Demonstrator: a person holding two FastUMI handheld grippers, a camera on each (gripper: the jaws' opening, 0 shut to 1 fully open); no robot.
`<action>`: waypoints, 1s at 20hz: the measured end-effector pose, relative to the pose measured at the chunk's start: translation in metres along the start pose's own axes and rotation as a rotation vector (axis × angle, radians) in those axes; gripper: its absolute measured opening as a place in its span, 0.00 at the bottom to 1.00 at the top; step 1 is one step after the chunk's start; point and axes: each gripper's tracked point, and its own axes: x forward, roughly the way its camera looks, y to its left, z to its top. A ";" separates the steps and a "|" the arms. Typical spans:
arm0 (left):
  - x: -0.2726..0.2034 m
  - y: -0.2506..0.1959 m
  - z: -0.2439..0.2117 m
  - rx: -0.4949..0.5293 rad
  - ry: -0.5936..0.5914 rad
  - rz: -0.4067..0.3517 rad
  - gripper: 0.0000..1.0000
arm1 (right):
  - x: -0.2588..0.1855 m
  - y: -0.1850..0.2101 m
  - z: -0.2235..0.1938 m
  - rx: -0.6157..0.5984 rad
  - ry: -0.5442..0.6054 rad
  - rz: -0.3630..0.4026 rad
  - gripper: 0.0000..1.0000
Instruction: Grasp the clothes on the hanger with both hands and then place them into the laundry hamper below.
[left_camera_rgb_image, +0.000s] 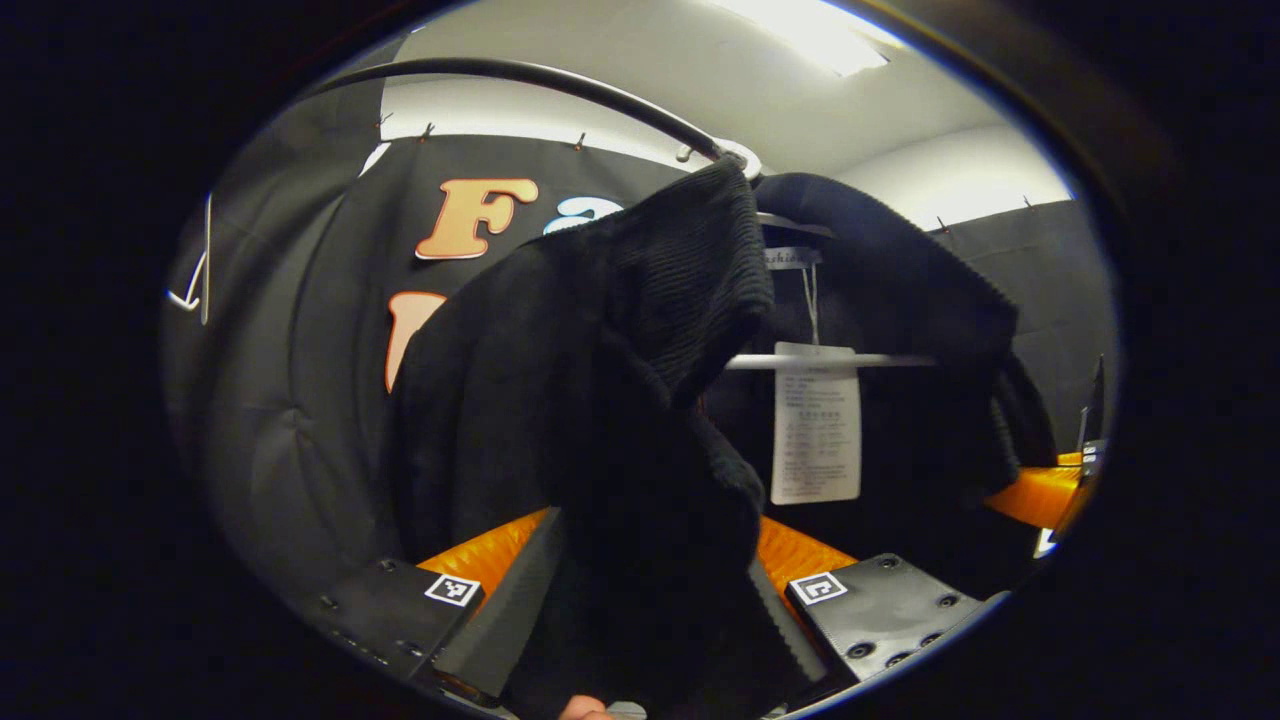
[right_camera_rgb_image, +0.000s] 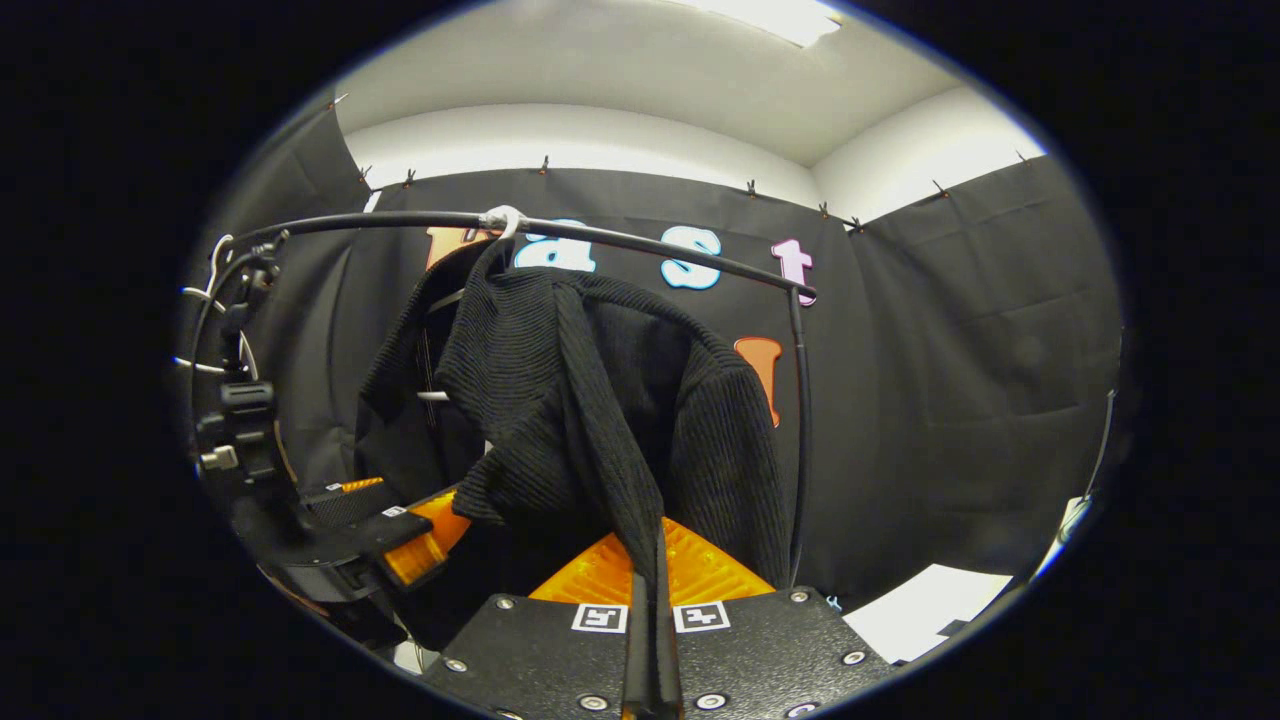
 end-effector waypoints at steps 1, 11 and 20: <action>0.004 0.009 0.004 0.006 -0.016 0.012 0.96 | 0.000 0.000 0.002 -0.001 -0.001 0.005 0.03; -0.013 0.074 0.016 0.053 -0.027 0.124 0.26 | -0.021 0.005 0.015 -0.015 -0.036 0.027 0.03; -0.037 0.102 0.096 0.189 -0.184 0.217 0.10 | -0.037 -0.016 0.058 -0.043 -0.122 -0.007 0.00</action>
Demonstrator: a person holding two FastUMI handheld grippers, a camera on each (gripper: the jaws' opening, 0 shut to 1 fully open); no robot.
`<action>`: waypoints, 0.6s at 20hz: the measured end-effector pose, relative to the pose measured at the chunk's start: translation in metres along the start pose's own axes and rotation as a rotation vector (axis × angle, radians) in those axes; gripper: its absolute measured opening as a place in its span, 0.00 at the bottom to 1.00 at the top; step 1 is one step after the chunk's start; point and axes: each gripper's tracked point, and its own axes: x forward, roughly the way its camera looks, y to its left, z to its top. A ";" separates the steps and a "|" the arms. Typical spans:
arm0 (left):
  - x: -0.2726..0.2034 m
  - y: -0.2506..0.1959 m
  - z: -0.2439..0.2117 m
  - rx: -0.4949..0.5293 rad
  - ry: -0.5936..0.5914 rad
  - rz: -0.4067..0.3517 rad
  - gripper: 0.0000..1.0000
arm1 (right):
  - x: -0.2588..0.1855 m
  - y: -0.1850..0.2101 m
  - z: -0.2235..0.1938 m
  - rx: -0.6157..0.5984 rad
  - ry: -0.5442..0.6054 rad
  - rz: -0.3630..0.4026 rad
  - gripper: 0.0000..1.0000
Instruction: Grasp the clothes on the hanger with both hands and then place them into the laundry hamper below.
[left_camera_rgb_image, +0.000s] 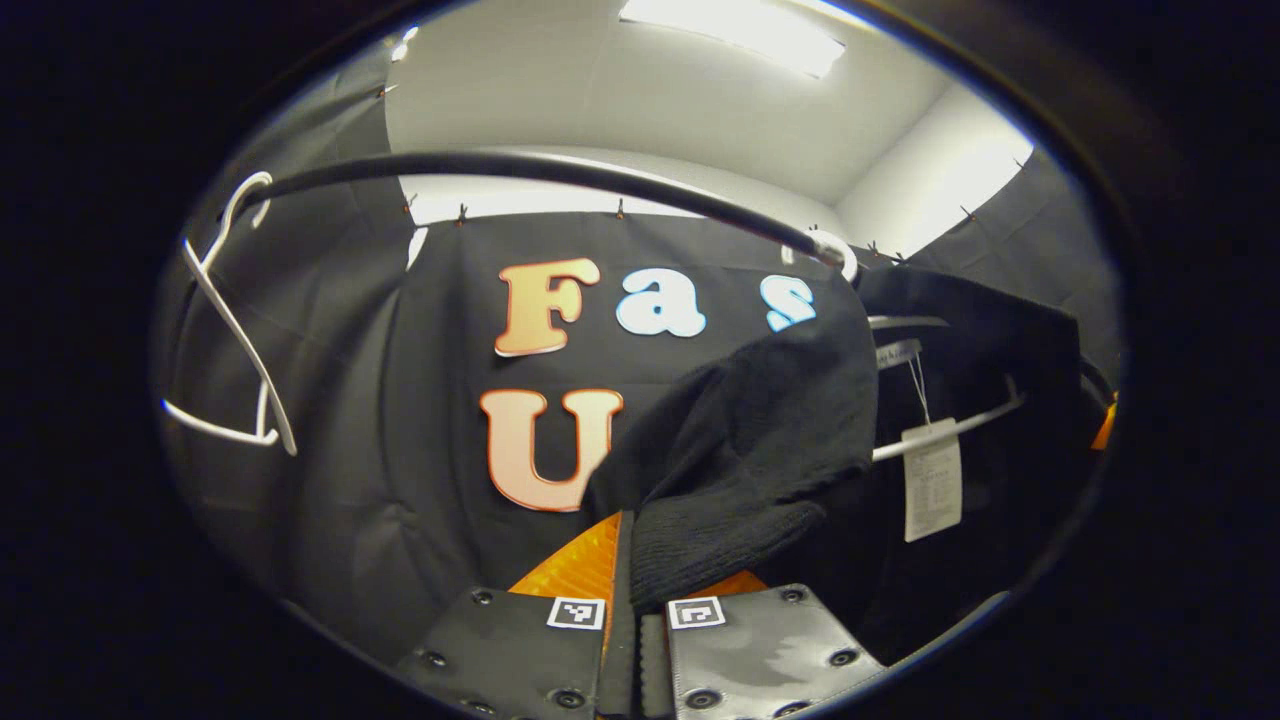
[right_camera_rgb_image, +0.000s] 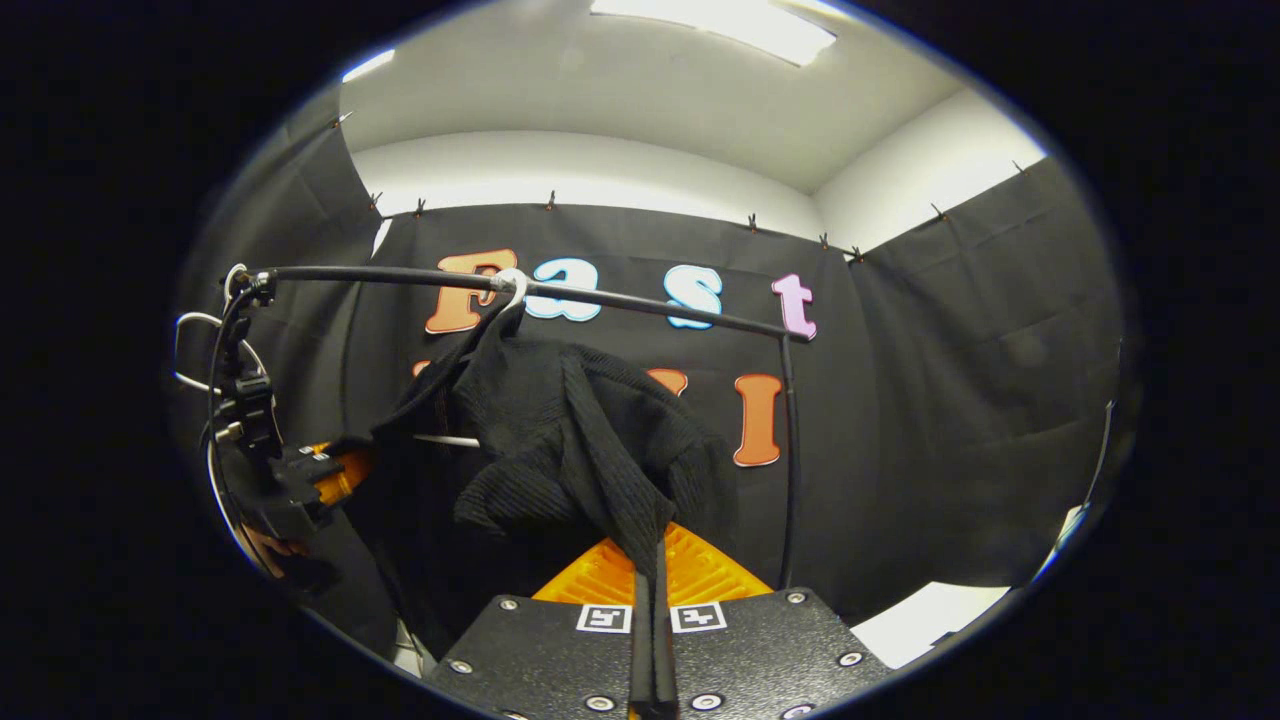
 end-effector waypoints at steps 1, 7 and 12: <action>0.001 0.009 0.011 0.017 -0.031 0.026 0.06 | 0.000 -0.008 0.011 -0.022 -0.017 -0.012 0.00; 0.020 0.056 0.074 0.155 -0.171 0.164 0.09 | 0.031 -0.077 0.091 -0.103 -0.114 -0.122 0.00; 0.052 0.067 0.093 0.173 -0.228 0.198 0.09 | 0.085 -0.097 0.121 -0.100 -0.108 -0.108 0.00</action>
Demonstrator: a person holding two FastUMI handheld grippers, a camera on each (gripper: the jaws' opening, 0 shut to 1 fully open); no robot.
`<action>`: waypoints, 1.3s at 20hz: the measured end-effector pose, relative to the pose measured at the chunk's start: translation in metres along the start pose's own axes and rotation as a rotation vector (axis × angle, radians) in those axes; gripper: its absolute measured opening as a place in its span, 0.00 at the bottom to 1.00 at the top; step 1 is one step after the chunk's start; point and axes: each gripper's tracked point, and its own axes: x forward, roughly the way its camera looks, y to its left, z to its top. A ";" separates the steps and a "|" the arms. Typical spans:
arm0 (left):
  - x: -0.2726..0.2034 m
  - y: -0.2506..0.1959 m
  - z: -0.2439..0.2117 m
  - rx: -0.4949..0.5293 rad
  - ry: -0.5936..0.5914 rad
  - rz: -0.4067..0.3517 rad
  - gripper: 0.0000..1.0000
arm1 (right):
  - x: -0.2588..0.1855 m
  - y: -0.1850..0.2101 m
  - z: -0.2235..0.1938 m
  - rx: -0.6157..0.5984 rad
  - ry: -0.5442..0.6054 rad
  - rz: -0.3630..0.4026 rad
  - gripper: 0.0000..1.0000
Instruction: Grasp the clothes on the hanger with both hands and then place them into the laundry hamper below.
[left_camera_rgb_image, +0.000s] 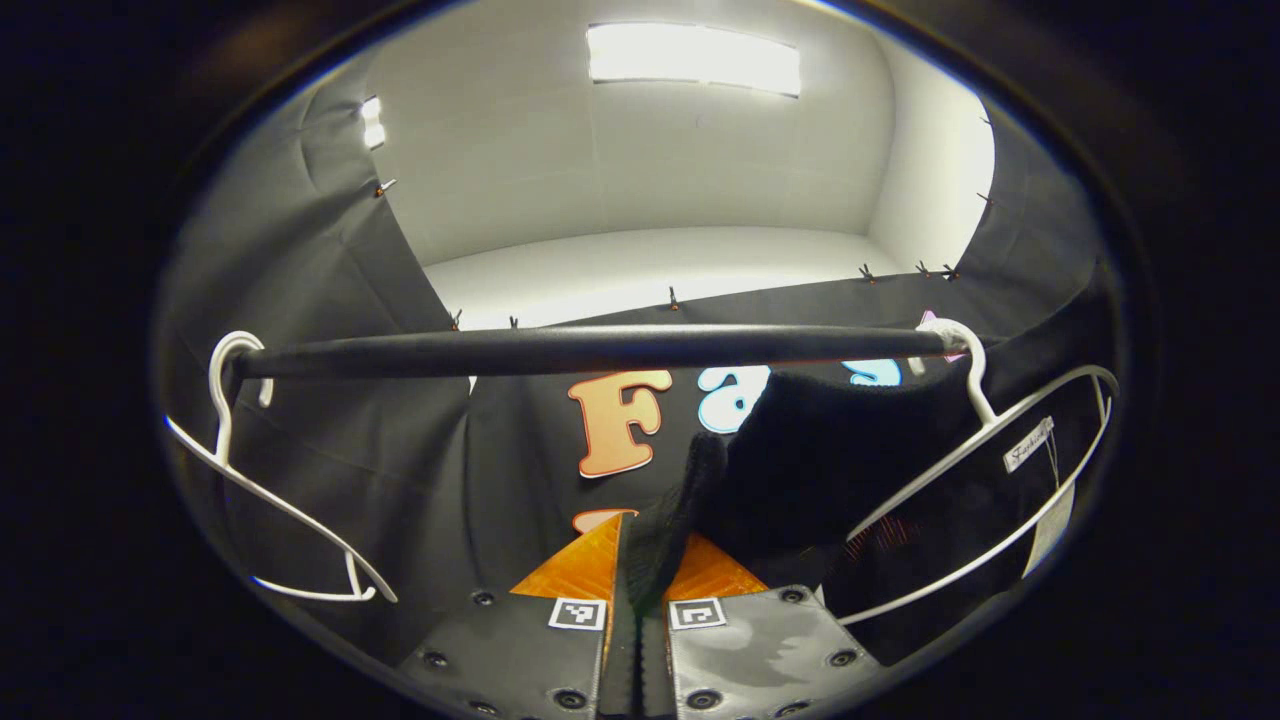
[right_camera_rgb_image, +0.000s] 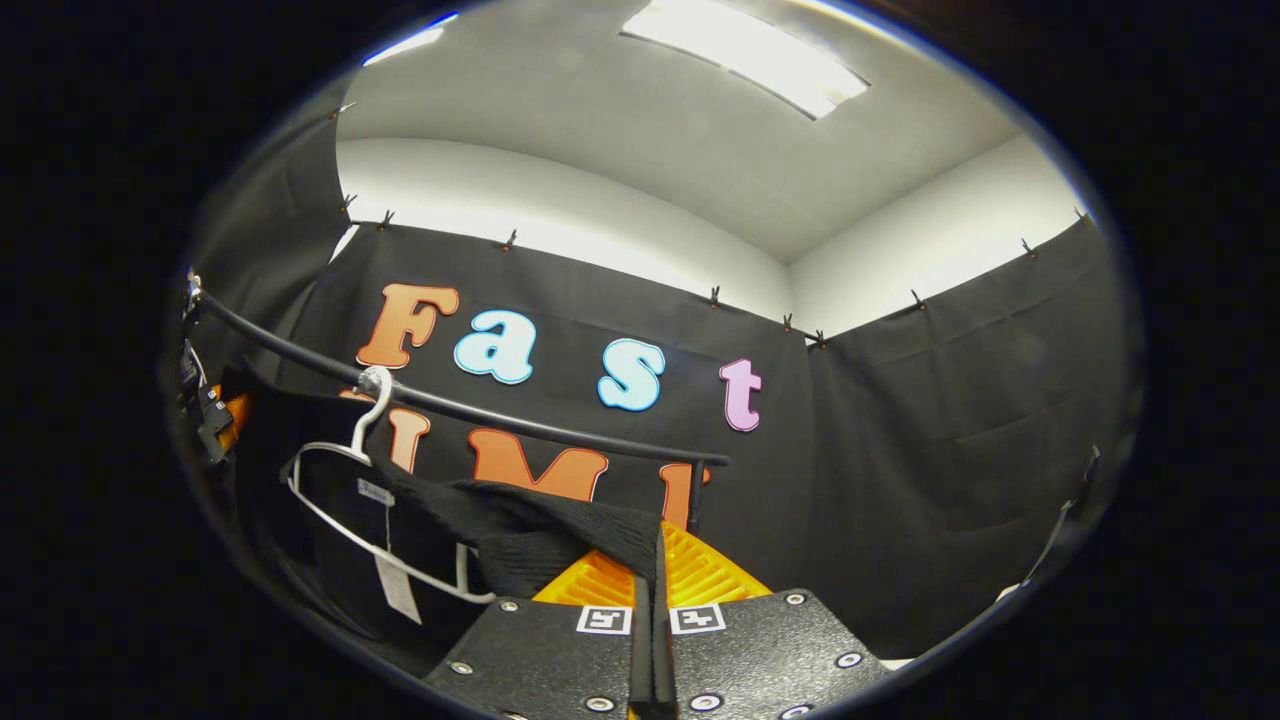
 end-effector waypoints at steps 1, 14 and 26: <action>0.006 -0.001 0.000 0.010 -0.018 0.008 0.09 | 0.011 0.001 -0.003 0.014 0.012 0.009 0.00; 0.030 -0.013 -0.117 0.034 0.179 -0.023 0.09 | 0.050 0.030 -0.126 0.076 0.176 0.047 0.00; -0.048 -0.006 -0.183 0.069 0.383 -0.039 0.09 | -0.025 0.085 -0.203 0.146 0.284 0.103 0.00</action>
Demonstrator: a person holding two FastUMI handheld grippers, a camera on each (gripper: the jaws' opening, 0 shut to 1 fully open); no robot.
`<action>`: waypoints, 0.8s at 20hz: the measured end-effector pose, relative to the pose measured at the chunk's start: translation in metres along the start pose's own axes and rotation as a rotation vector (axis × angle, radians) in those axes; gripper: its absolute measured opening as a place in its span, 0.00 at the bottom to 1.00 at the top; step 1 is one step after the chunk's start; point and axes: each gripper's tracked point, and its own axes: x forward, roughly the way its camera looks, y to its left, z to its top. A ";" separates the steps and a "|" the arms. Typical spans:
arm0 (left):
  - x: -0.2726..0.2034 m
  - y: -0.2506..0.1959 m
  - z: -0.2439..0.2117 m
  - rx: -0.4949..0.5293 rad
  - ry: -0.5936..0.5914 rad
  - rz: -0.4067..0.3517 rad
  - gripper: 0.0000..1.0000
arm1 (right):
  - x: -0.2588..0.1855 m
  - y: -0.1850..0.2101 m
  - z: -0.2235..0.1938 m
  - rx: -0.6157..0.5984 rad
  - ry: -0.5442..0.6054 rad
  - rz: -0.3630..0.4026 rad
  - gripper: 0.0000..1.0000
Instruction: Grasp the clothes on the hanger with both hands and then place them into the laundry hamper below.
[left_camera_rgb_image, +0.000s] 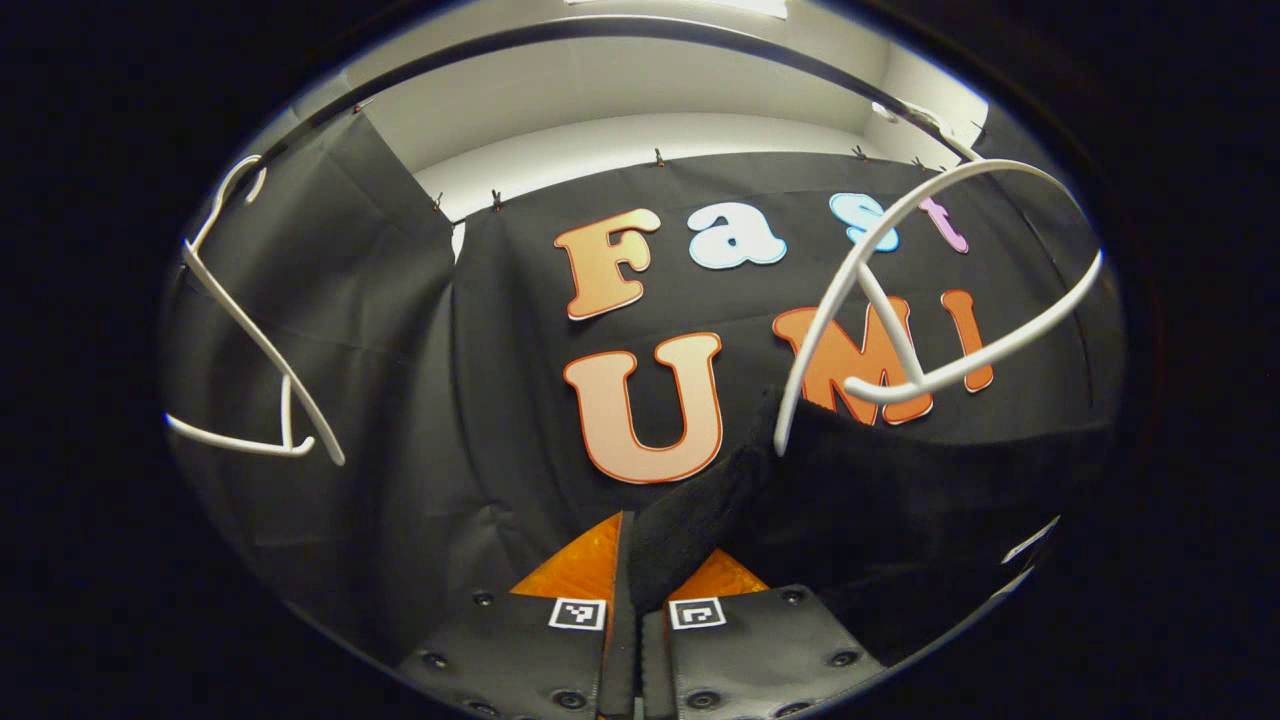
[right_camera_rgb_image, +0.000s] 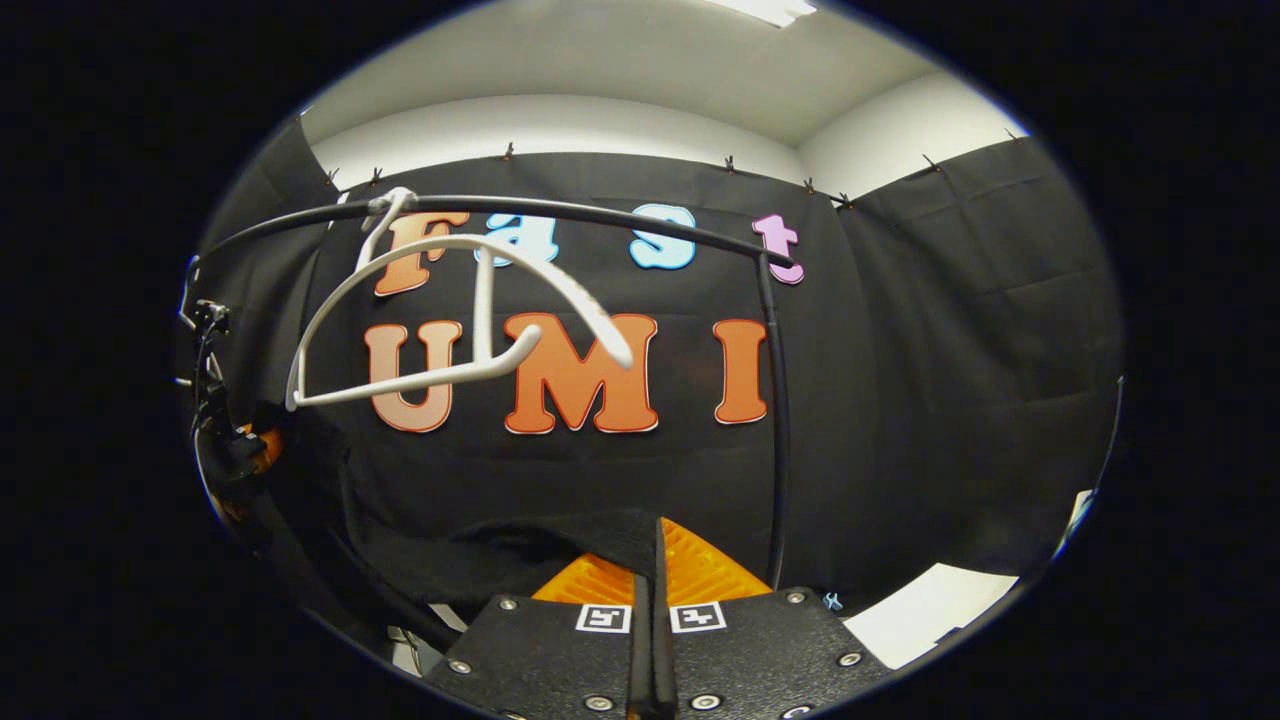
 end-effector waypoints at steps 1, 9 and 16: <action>-0.008 0.004 -0.004 0.009 0.010 -0.003 0.09 | -0.007 0.004 -0.005 -0.022 0.009 0.011 0.00; -0.101 0.029 -0.018 -0.013 0.126 -0.008 0.10 | -0.075 0.074 -0.011 -0.030 0.021 0.193 0.00; -0.170 0.001 -0.051 -0.099 0.264 -0.097 0.09 | -0.097 0.138 -0.050 0.022 0.089 0.324 0.01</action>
